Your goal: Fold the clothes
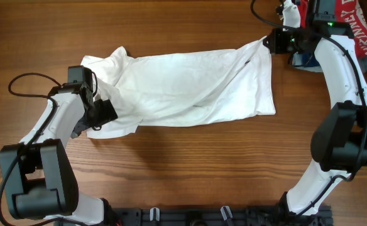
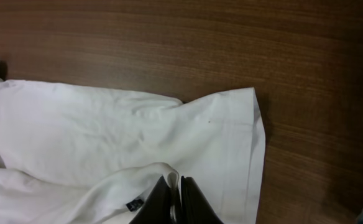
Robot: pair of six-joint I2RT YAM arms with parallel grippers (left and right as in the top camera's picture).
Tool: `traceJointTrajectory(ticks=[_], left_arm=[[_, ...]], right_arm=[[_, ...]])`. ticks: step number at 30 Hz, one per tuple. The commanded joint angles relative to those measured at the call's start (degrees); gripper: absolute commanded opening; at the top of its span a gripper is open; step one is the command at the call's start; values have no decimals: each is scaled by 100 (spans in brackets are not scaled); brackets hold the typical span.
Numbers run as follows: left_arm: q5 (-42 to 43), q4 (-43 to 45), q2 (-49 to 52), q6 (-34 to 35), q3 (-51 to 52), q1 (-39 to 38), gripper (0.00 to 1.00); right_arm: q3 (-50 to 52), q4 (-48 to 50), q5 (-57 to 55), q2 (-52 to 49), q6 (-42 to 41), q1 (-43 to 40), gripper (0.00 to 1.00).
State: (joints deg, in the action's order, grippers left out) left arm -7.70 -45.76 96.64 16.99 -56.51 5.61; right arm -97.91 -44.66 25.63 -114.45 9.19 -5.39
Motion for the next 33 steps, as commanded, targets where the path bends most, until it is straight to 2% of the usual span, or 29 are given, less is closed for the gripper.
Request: traceJointTrajectory(ticks=[1, 3, 4, 7, 9, 15, 19, 21, 22, 23, 24, 25, 26, 29, 33], left_arm=[[-321, 59, -63, -179, 26, 17, 96], [-136, 59, -63, -173, 26, 17, 86], [-20, 52, -63, -155, 26, 17, 78], [343, -70, -63, -155, 26, 17, 40], [457, -179, -63, -155, 26, 17, 28], [470, -479, -63, -153, 26, 20, 20], [505, -573, -66, 197, 20, 26, 14], [638, -660, -66, 341, -24, 31, 19], [833, -710, -66, 341, -55, 31, 28], [1016, -734, -66, 339, -70, 31, 43], [1191, -754, -66, 339, -72, 28, 51], [1355, -787, -66, 339, -72, 28, 52], [1460, -802, -66, 339, -72, 28, 51], [1628, -890, -66, 339, -72, 28, 37], [1552, -918, -63, 275, -70, 28, 32]], right_arm=[[11, 37, -63, -151, -33, 31, 8], [11, 55, -63, -151, -33, 31, 9], [11, 74, -61, -151, -35, 31, 9], [11, 105, -61, -151, -37, 31, 9], [11, 105, -61, -151, -37, 31, 9], [11, 116, -59, -151, -35, 31, 9], [11, 94, -57, -151, -44, 31, 9], [11, 94, -57, -151, -118, 31, 9], [11, 94, -57, -151, -199, 31, 9], [11, 94, -55, -151, -208, 31, 10], [11, 94, -55, -151, -210, 31, 10], [11, 92, -52, -151, -210, 31, 11], [11, 90, -52, -151, -212, 31, 11], [11, 70, -50, -151, -212, 31, 12], [11, 63, -33, -151, -227, 31, 13]])
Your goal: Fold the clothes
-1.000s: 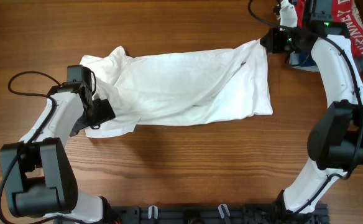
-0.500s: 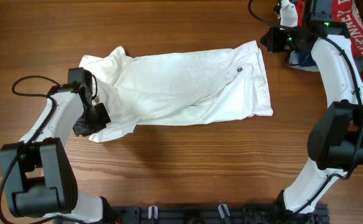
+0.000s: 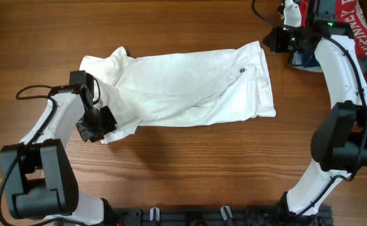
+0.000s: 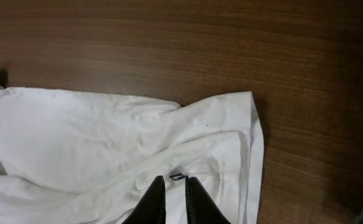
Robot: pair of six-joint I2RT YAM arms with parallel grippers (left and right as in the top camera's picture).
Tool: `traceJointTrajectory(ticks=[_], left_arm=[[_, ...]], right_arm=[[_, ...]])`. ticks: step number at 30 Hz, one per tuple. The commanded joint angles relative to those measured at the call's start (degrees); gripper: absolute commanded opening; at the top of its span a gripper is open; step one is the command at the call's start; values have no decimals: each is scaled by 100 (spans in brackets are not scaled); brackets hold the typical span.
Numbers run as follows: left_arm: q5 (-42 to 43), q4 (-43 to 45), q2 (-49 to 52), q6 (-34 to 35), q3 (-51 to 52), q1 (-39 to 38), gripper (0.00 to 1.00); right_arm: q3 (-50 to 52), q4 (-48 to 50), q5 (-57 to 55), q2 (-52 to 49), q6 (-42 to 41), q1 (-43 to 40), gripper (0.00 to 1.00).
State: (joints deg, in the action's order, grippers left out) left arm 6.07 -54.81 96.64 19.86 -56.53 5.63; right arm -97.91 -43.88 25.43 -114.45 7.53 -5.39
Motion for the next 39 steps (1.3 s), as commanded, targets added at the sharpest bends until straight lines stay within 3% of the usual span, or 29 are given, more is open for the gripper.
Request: traceJointTrajectory(ticks=[1, 3, 6, 10, 12, 16, 23, 29, 32, 35, 39], left_arm=[[101, -11, -63, -11, -68, 26, 29], [-94, -13, -63, -9, -68, 26, 15], [-387, -17, -63, -11, -68, 26, 14], [-835, -146, -63, -9, -68, 26, 24], [-1126, -184, -63, -11, -52, 26, 39], [-1196, -33, -63, -7, 37, 26, 44], [-1196, 44, -63, -9, 42, 26, 20], [-1196, 227, -52, -9, 42, 26, 17], [-1196, 240, -52, -9, 42, 26, 4], [-1141, 275, -55, -11, 33, 26, 4], [-815, -87, -114, -11, -286, 24, 4]], right_arm=[[11, -15, -13, -151, -61, 31, 13], [11, -22, -13, -151, -61, 31, 13], [11, -33, -15, -151, -59, 31, 13], [11, -28, -15, -151, -57, 31, 14], [11, -28, -15, -151, -57, 31, 14], [11, -28, -15, -151, -57, 31, 15], [11, -31, -15, -151, -57, 31, 15], [11, -33, -15, -151, -57, 31, 15], [11, -33, -15, -151, -57, 31, 15], [11, -28, -15, -151, -63, 31, 5], [9, 9, -11, -114, -380, 31, 4]])
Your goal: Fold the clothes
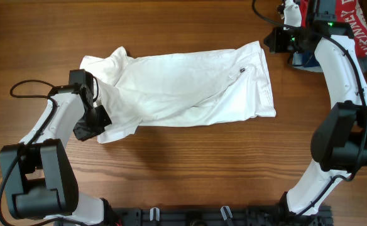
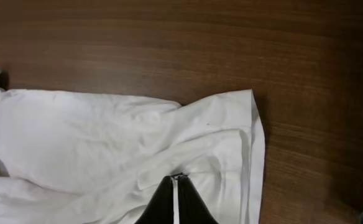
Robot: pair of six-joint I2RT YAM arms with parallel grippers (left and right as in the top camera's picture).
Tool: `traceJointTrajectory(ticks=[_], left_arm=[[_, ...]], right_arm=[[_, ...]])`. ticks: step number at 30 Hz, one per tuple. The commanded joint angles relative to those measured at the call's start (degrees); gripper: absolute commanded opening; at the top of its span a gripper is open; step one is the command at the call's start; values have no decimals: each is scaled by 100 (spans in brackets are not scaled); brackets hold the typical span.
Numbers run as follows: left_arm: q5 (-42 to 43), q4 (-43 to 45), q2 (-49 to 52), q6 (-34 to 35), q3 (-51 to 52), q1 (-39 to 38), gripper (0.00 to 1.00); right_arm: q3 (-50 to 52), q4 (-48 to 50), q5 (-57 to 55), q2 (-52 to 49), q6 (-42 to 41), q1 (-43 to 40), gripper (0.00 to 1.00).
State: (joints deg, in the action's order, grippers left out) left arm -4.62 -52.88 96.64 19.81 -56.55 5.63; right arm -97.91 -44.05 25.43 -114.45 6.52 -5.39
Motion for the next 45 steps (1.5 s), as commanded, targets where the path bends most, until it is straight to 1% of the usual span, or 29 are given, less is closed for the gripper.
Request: traceJointTrajectory(ticks=[1, 4, 9, 13, 14, 16, 18, 21, 26, 32, 36, 37, 38, 39, 40, 42, 43, 45], left_arm=[[404, -570, -205, -9, -584, 13, 4], [507, -1001, -444, -7, -1123, -33, 4], [525, -1419, -1067, -7, -1958, -205, 4], [525, -1388, -1502, -4, -2061, -243, 4], [527, -1405, -1576, -2, -2061, -243, 4], [533, -1427, -1683, -2, -2061, -243, 4], [570, -1423, -1742, 2, -2061, -243, 4], [568, -1379, -1759, 17, -2061, -240, 4], [568, -1226, -1759, 20, -2061, -240, 4], [568, -1121, -1757, 20, -2061, -240, 4], [713, -1340, -1744, 20, -2059, -240, 4], [717, -1471, -1729, 37, -2048, -240, 6], [717, -1624, -1705, 72, -2024, -240, 12], [713, -1727, -1676, 179, -1967, -240, 36], [715, -1781, -1648, 304, -1862, -240, 63], [717, -1786, -1600, 505, -1574, -243, 93], [717, -1727, -1580, 544, -1392, -243, 100], [715, -1475, -1543, 621, -988, -236, 100]], right_arm=[[9, 0, -11, -55, -372, 28, 4], [9, -109, 7, 79, -391, 31, 6], [9, -505, 7, 186, -398, 31, 16], [11, -839, -63, 151, -341, 31, 27], [11, -848, -63, 140, -337, 35, 27], [11, -822, -66, 140, -291, 46, 29], [11, -743, -118, 138, -201, 76, 35], [11, -566, -487, 72, -197, 166, 38], [11, -267, -656, -315, -46, 323, 39], [11, -31, -1025, -870, -63, 382, 38], [11, -9, -1021, -946, -74, 385, 38], [11, -7, -1019, -946, -72, 389, 39], [11, 0, -1001, -946, -72, 389, 40], [11, 0, -1001, -946, -101, 389, 41], [11, 0, -1001, -946, -96, 389, 41], [11, 0, -997, -946, -96, 389, 42], [11, 0, -997, -946, -94, 389, 43], [11, 0, -951, -946, -90, 389, 43]])
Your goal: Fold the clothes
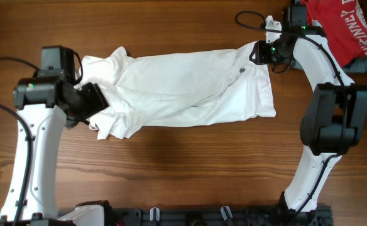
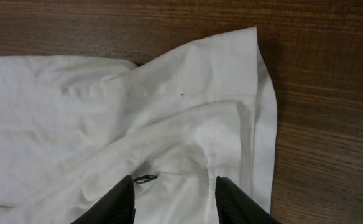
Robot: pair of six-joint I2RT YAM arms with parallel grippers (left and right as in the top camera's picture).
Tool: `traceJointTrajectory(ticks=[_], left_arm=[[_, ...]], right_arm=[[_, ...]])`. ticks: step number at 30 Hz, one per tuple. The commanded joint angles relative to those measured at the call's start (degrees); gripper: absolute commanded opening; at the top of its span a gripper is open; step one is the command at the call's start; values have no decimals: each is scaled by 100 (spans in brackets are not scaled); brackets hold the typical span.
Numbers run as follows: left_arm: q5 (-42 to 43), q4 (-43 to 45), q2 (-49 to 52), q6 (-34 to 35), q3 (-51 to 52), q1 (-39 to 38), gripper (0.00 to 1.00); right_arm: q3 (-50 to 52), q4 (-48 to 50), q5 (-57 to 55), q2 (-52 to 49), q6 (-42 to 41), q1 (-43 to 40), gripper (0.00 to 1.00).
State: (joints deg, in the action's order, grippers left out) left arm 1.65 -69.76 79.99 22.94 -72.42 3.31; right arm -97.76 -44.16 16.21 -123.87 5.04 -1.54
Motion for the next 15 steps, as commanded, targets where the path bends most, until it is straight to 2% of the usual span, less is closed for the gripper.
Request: traceJointTrajectory(ticks=[1, 10, 15], left_arm=[[87, 374, 136, 306, 782, -4, 100], [-37, 1692, 142, 284, 2074, -4, 99], [-42, 2492, 144, 282, 2791, -4, 86]], right_arm=[[-4, 13, 9, -4, 66, 4, 43], [-4, 22, 9, -4, 81, 4, 45], [-4, 42, 9, -4, 79, 4, 47]])
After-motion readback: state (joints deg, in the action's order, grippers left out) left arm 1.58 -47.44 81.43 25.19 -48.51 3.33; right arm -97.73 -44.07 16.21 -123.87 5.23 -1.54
